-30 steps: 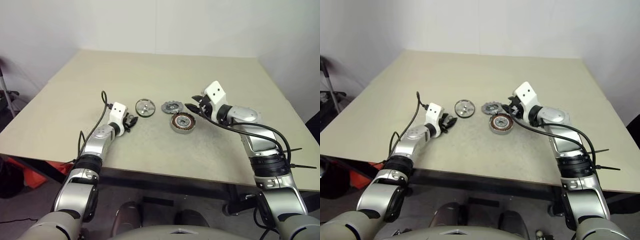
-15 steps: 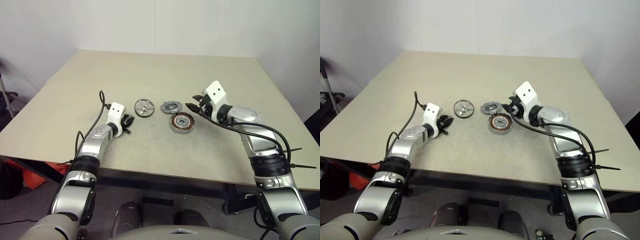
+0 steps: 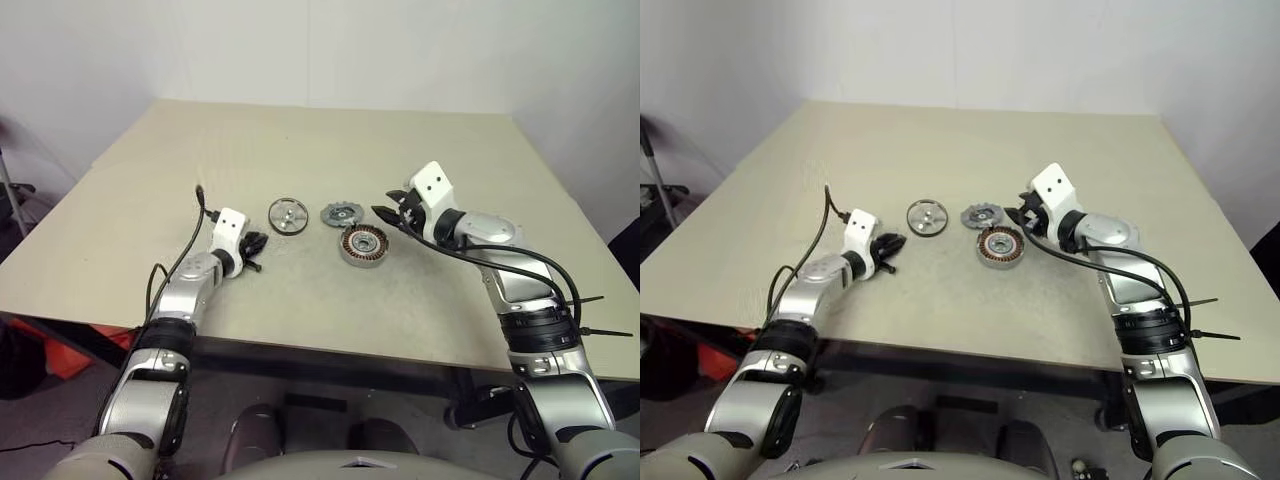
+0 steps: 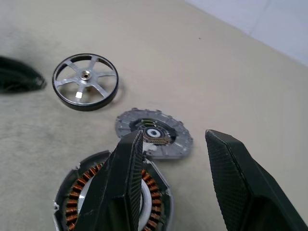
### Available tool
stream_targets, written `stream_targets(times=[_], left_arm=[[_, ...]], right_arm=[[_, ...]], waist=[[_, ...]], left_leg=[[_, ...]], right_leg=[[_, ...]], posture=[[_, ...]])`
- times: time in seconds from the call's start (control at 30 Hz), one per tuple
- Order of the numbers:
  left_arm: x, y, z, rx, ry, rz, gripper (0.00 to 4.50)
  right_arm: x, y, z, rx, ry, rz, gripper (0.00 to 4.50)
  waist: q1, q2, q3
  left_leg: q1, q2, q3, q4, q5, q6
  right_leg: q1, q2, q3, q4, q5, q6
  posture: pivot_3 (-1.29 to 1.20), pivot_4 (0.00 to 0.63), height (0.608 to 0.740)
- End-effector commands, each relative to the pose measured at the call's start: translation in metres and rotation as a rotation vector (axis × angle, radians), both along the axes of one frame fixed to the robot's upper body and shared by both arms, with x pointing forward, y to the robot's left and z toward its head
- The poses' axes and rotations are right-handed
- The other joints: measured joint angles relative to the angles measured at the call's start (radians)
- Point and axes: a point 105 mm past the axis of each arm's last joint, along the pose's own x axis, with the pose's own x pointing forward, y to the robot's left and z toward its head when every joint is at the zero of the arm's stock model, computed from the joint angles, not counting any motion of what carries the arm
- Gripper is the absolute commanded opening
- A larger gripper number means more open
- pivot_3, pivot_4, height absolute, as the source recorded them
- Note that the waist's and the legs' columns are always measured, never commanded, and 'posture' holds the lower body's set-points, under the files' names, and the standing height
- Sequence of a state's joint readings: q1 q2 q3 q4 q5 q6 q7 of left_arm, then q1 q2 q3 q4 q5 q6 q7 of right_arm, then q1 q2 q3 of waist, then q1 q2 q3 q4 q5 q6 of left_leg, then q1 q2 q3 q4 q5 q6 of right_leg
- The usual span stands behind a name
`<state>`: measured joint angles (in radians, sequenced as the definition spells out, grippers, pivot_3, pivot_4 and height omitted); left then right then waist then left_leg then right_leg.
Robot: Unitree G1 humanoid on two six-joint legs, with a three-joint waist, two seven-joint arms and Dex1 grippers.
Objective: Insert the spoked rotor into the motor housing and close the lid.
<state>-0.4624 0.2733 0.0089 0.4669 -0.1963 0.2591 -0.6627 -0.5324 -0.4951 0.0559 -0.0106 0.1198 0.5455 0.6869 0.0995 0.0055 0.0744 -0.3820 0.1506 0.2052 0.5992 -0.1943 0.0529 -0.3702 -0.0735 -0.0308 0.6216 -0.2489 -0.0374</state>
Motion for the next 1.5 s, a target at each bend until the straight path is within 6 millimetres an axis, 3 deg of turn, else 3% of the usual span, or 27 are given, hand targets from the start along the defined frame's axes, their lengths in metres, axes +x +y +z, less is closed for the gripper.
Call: stream_targets(times=[0.03, 0.13, 0.3, 0.53, 0.7, 1.07, 1.23, 1.5], left_arm=[[-0.014, -0.017, 0.027, -0.118, -0.017, -0.160, 0.69], [-0.023, -0.029, 0.035, -0.144, -0.003, -0.264, 0.69], [-0.024, -0.059, 0.047, -0.146, -0.019, -0.379, 0.69], [-0.005, -0.114, 0.056, -0.098, -0.071, -0.478, 0.69], [0.011, -0.140, 0.058, -0.067, -0.076, -0.482, 0.69], [0.015, -0.158, 0.049, 0.010, -0.074, -0.543, 0.69], [0.014, -0.162, 0.046, 0.024, -0.075, -0.557, 0.69], [0.014, -0.166, 0.046, 0.031, -0.075, -0.557, 0.69]], right_arm=[[-0.003, -0.012, 0.018, 0.002, -0.062, -0.038, 2.08], [-0.006, -0.032, 0.012, -0.022, -0.047, -0.121, 2.08], [-0.022, -0.047, 0.000, -0.055, -0.017, -0.163, 2.08], [-0.029, -0.060, -0.006, -0.089, -0.015, -0.231, 2.08], [-0.036, -0.063, -0.010, -0.086, -0.003, -0.261, 2.08], [-0.061, -0.051, -0.019, -0.071, 0.057, -0.189, 2.08], [-0.076, -0.031, -0.015, 0.009, 0.071, -0.072, 2.08], [-0.083, -0.025, -0.021, 0.032, 0.101, -0.035, 2.08]], waist=[[0.005, 0.000, 0.000], [0.007, 0.000, 0.000], [0.004, 0.000, 0.000], [0.002, 0.000, 0.000], [0.003, 0.000, 0.000], [0.009, 0.000, 0.000], [0.022, 0.000, 0.000], [0.035, 0.000, 0.000]], left_leg=[[-0.001, 0.000, 0.000, 0.000, 0.000, 0.000], [-0.002, 0.000, 0.000, 0.000, 0.000, 0.000], [0.001, 0.000, 0.000, 0.000, 0.000, 0.000], [0.002, 0.000, 0.000, -0.001, 0.001, -0.001], [0.000, -0.001, 0.000, -0.001, 0.000, 0.001], [0.000, -0.001, 0.000, -0.002, -0.001, 0.002], [0.001, -0.001, 0.000, -0.002, -0.001, 0.002], [0.001, -0.002, 0.000, -0.001, -0.001, 0.002]], right_leg=[[-0.001, 0.000, 0.000, 0.000, 0.000, 0.000], [-0.001, 0.000, -0.001, 0.000, 0.000, 0.000], [0.001, 0.000, 0.000, -0.001, 0.000, 0.000], [0.001, 0.000, 0.000, -0.001, 0.000, 0.000], [0.000, 0.000, 0.000, -0.002, 0.000, 0.000], [0.001, -0.001, 0.000, -0.003, 0.000, 0.000], [0.002, -0.001, 0.000, -0.003, 0.000, 0.000], [0.003, -0.002, 0.000, -0.003, 0.000, 0.000]], posture=[[0.00, 0.000, 0.740], [0.00, 0.000, 0.740], [0.00, 0.000, 0.740], [0.00, 0.000, 0.740], [0.00, 0.000, 0.740], [0.00, 0.000, 0.740], [0.00, 0.000, 0.740], [0.00, 0.000, 0.740]])
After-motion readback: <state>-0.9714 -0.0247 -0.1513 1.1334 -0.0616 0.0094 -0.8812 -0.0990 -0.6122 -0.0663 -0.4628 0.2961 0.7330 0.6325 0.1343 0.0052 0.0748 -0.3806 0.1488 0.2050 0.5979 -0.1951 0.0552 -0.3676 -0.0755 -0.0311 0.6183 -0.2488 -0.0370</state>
